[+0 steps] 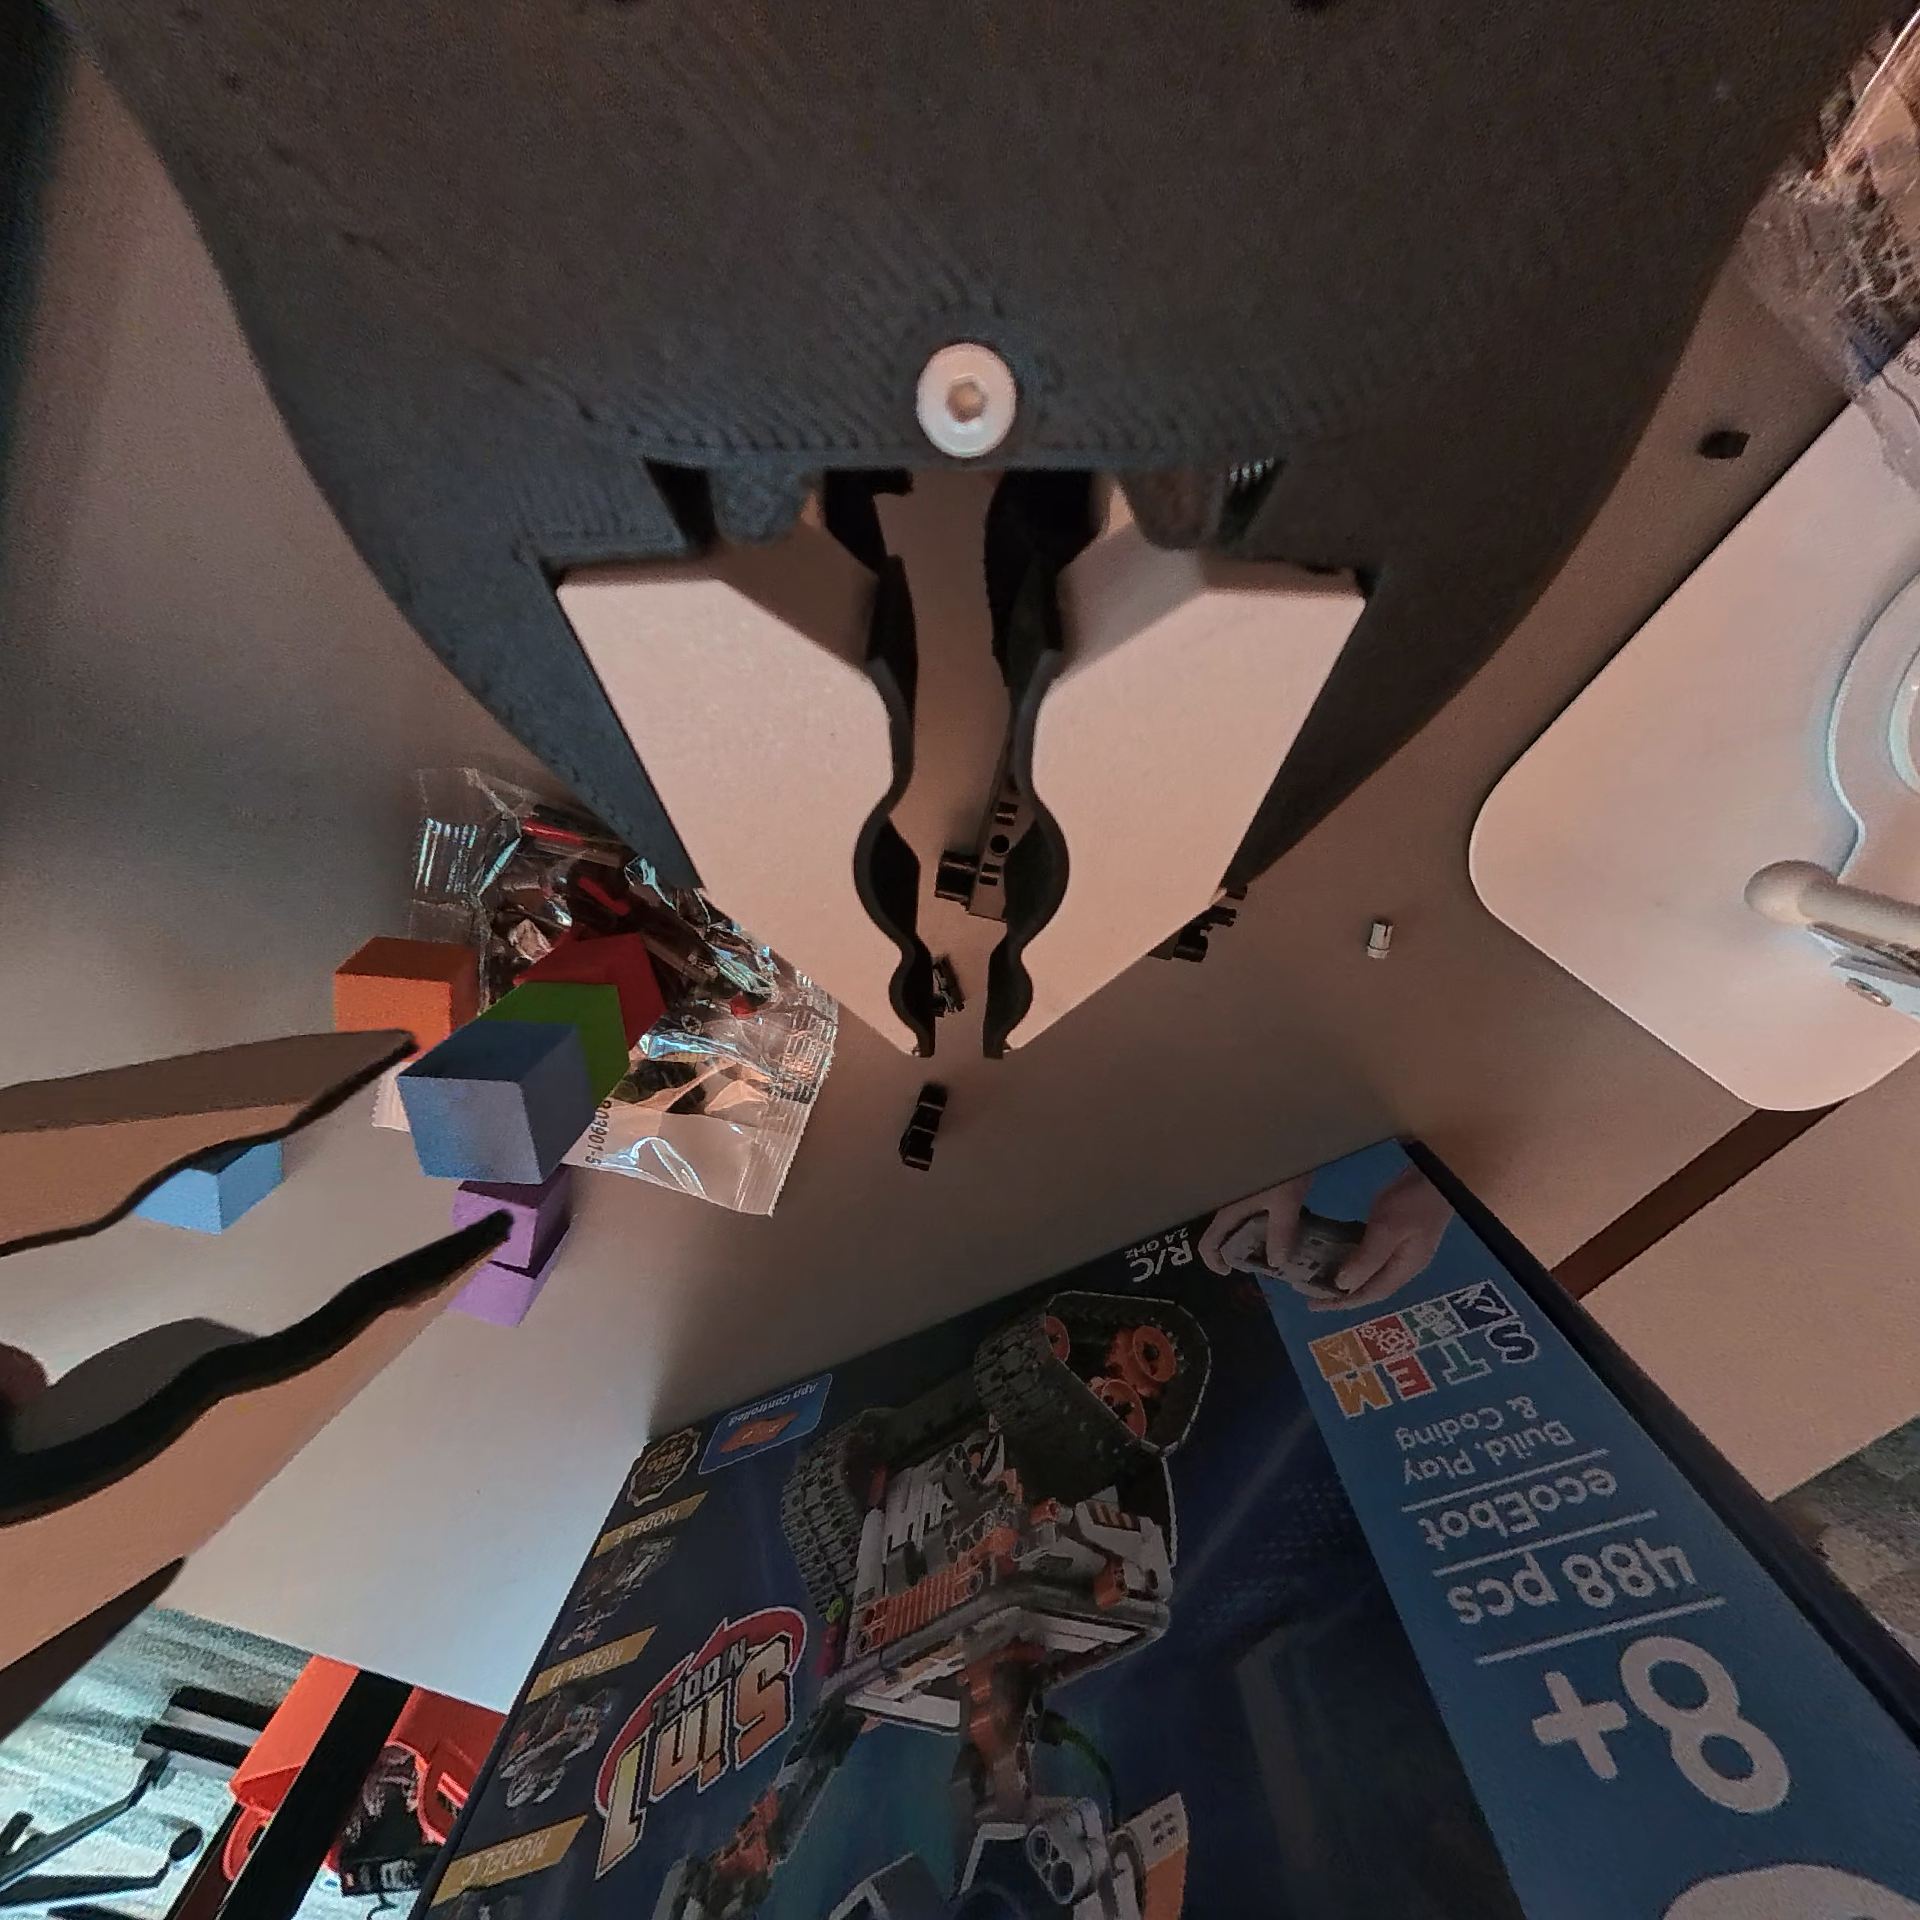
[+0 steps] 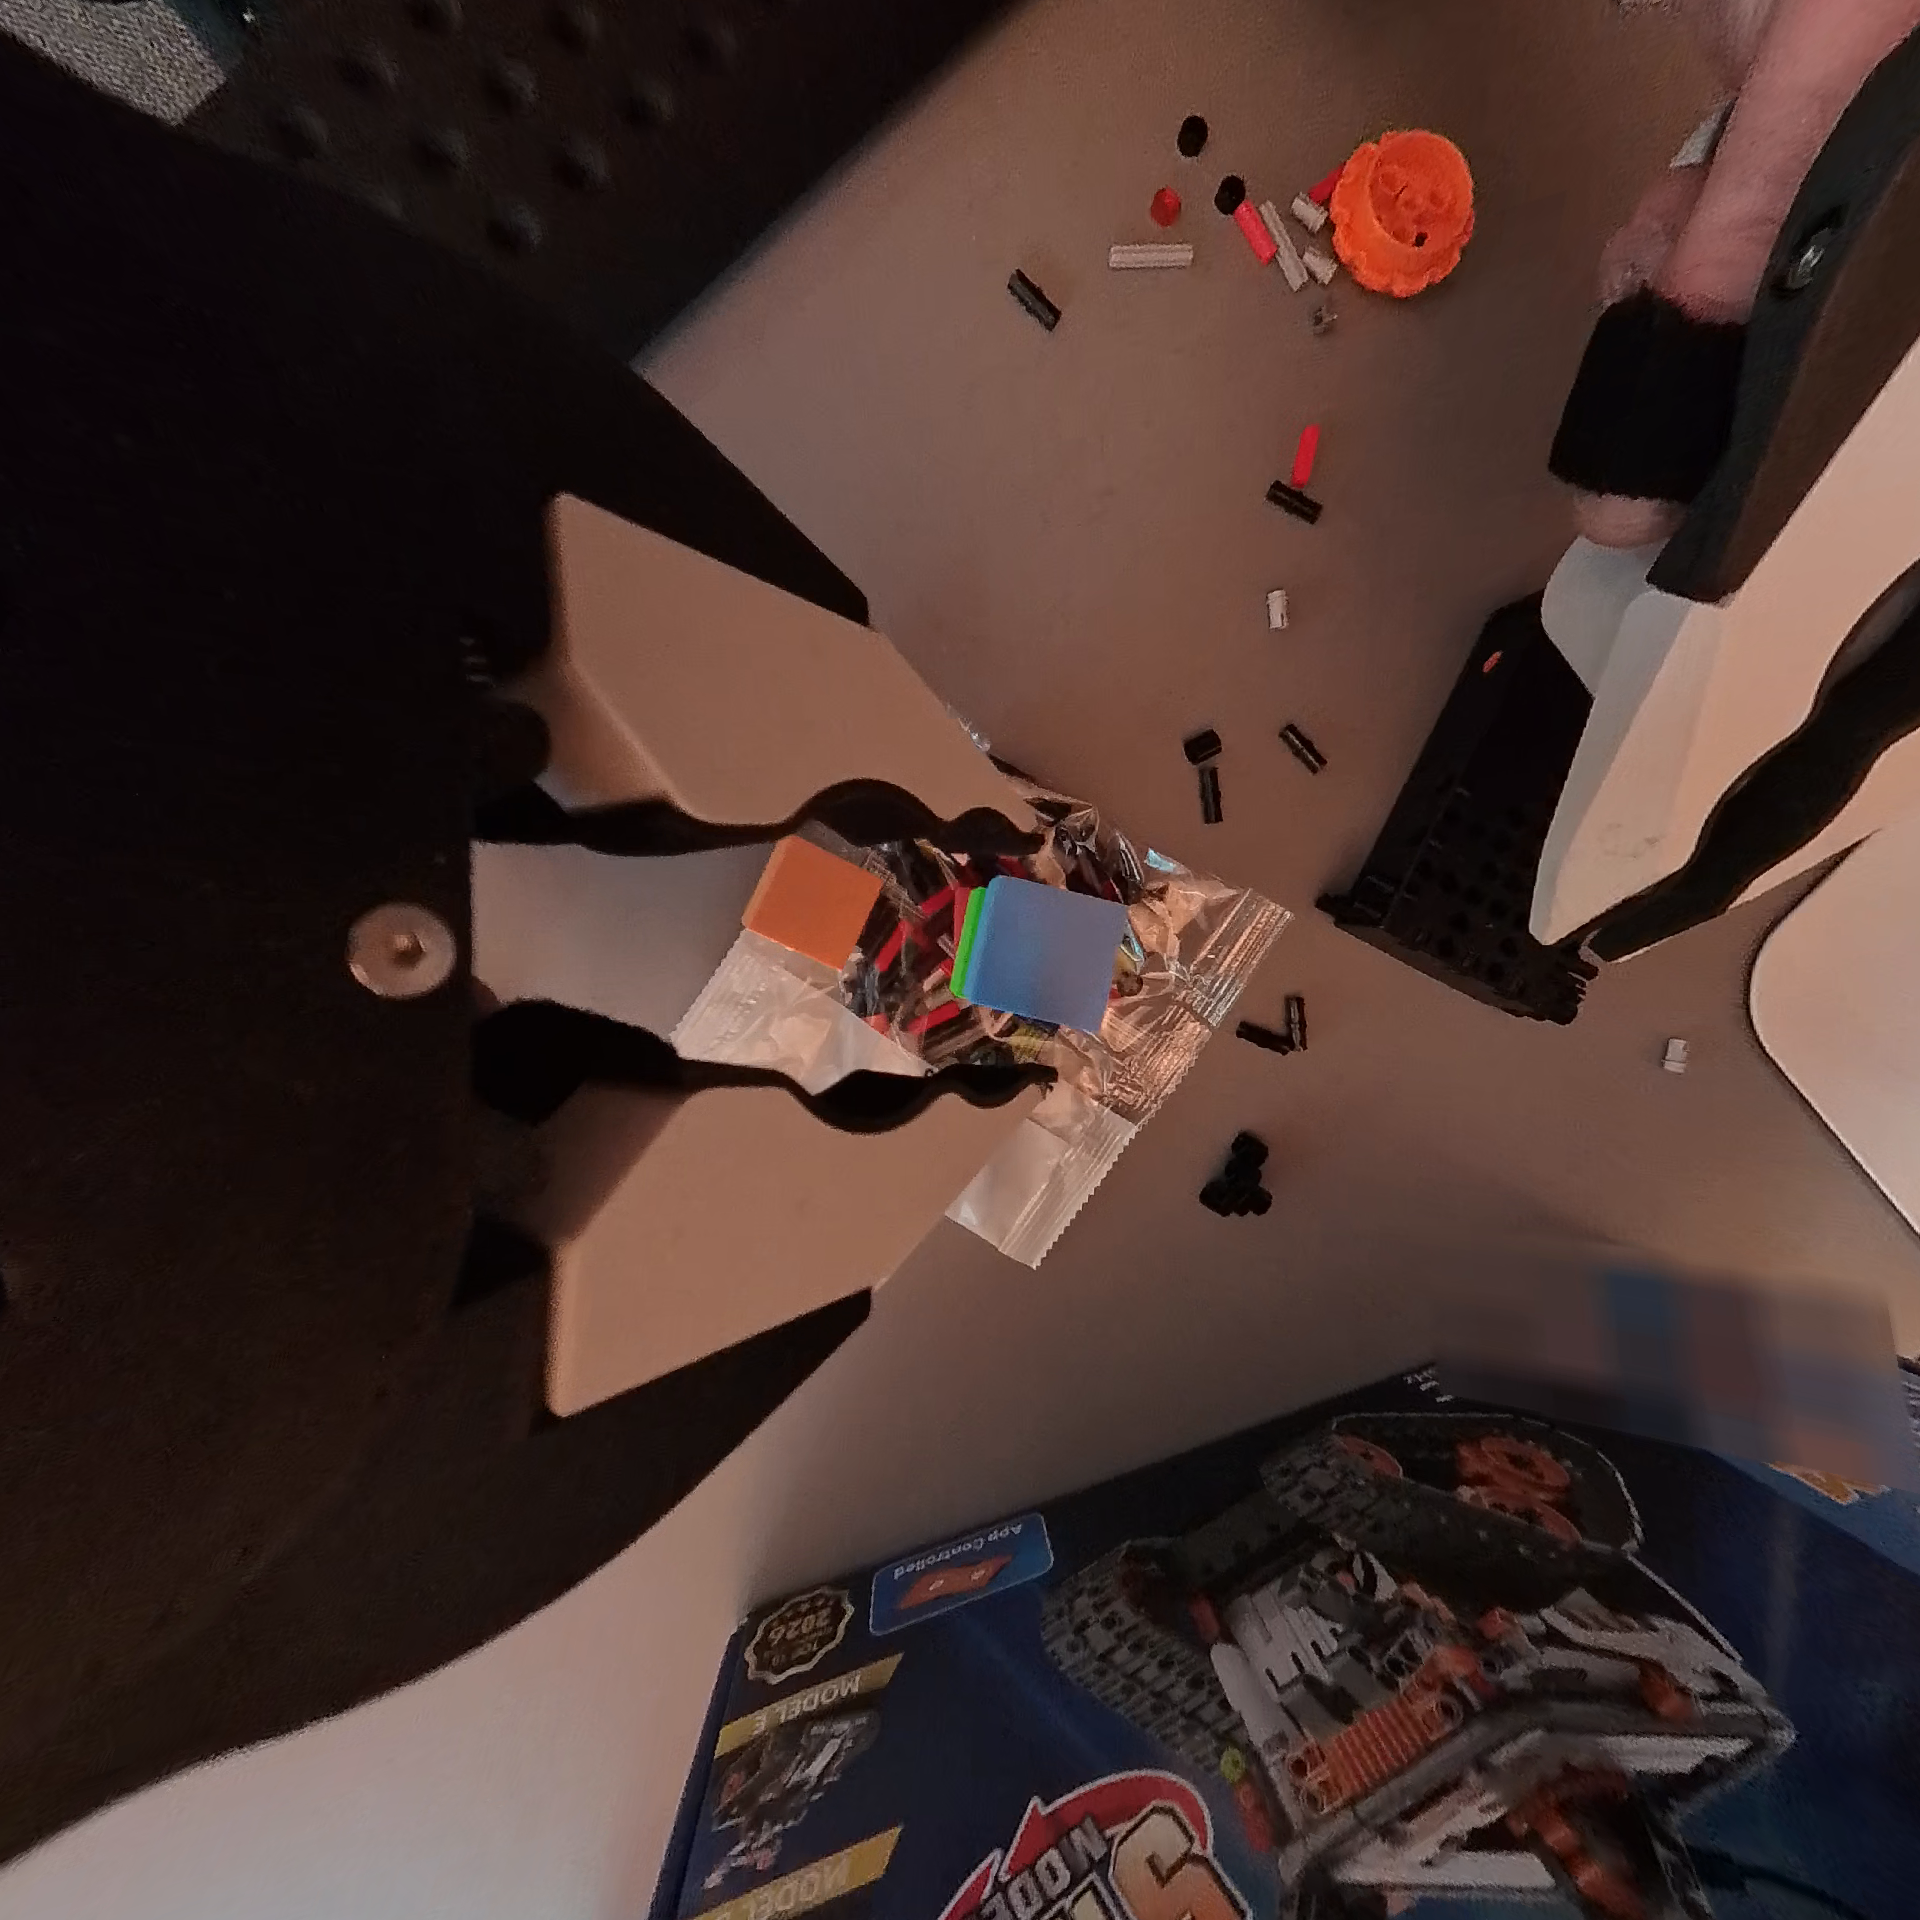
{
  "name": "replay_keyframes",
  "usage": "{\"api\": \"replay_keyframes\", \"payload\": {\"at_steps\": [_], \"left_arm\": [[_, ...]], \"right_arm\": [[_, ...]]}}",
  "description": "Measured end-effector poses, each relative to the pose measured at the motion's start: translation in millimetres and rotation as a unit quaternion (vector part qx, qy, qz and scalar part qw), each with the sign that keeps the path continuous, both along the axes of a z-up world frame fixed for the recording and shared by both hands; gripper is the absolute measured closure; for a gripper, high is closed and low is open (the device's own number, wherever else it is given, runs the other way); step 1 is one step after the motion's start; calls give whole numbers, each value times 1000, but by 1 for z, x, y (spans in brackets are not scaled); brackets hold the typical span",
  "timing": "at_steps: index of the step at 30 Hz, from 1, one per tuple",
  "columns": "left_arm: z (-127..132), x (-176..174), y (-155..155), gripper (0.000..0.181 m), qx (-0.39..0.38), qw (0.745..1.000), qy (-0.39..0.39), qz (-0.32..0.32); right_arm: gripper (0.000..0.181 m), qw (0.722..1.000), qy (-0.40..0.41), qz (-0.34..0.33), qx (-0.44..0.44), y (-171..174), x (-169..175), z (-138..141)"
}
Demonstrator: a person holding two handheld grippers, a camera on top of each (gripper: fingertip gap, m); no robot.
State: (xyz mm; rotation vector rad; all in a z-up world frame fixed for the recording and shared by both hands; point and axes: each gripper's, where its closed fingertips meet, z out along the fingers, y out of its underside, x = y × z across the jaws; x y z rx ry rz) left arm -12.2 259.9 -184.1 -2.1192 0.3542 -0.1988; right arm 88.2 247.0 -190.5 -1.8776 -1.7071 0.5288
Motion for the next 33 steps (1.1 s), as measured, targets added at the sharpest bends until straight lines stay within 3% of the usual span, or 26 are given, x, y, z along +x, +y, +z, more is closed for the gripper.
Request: {"api": "replay_keyframes", "payload": {"at_steps": [4,11,15,19,27,33], "left_arm": [[0,0,0,173,1,1000,-2,0],[-2,5,0,173,-2,1000,2,-5],[0,4,-1,173,2,1000,2,-5],[0,3,0,173,1,1000,2,-3],[0,2,0,173,1,1000,3,-2],[1,1,-1,173,3,1000,1,-2]], "right_arm": [[141,1000,-2,-19,9,1,21,1],[144,998,-38,-31,-36,-17,49,-48],[154,998,-26,-30,-42,-21,46,-57],[154,999,2,-33,-35,-17,45,-38],[154,991,131,-19,0,-7,14,43],[154,992,129,-12,-10,-4,-2,38]]}}
